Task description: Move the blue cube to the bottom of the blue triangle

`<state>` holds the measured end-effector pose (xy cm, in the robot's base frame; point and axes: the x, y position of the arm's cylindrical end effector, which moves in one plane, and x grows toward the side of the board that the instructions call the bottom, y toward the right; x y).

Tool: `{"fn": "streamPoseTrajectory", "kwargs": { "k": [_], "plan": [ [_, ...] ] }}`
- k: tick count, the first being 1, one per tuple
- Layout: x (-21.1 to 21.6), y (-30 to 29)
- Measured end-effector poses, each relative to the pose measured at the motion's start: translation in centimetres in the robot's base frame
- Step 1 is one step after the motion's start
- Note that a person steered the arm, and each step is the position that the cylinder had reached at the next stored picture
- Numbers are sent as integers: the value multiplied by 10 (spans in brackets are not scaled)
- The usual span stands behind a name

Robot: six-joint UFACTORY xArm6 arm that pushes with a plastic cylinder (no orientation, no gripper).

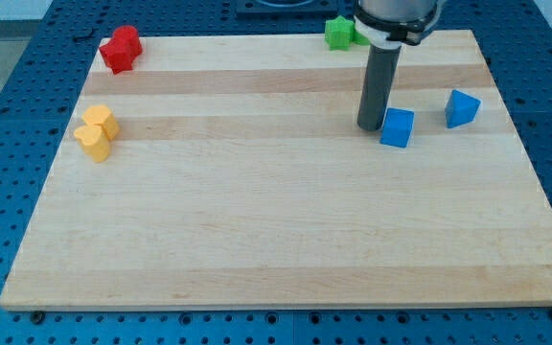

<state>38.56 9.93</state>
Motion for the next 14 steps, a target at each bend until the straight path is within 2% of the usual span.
{"fn": "streamPoseTrajectory", "kwargs": {
  "k": [1, 2, 5, 6, 7, 8, 11, 13, 14],
  "plan": [
    [0, -30],
    [6, -36],
    [6, 60],
    [6, 68],
    [17, 47],
    [44, 32],
    [52, 63],
    [56, -10],
    [34, -17]
  ]
}}
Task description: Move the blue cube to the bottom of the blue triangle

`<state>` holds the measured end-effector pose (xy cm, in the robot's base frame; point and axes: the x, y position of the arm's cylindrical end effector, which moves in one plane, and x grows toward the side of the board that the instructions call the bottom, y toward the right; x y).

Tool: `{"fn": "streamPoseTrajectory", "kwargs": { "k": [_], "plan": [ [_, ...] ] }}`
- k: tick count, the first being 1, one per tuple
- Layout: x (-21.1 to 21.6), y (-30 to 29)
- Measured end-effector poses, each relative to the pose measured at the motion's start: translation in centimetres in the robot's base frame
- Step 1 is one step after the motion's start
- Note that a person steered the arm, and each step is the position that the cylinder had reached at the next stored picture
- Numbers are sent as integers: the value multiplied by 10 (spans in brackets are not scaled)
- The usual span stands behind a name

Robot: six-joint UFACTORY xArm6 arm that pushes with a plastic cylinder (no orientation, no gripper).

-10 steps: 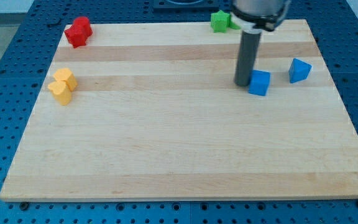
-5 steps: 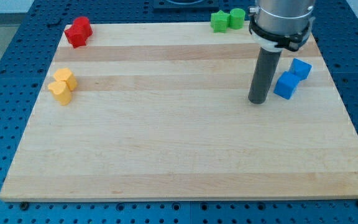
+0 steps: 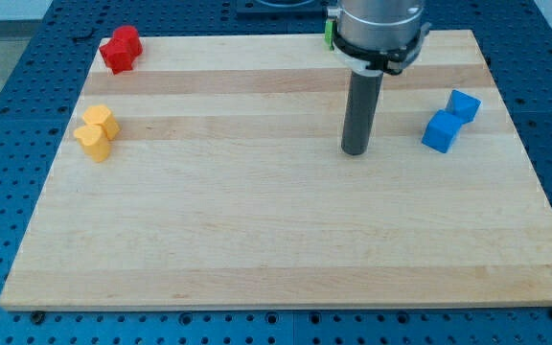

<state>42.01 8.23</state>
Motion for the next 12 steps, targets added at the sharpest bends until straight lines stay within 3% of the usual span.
{"fn": "streamPoseTrajectory", "kwargs": {
  "k": [4, 8, 12],
  "plan": [
    [-6, 108],
    [39, 53],
    [26, 135]
  ]
}}
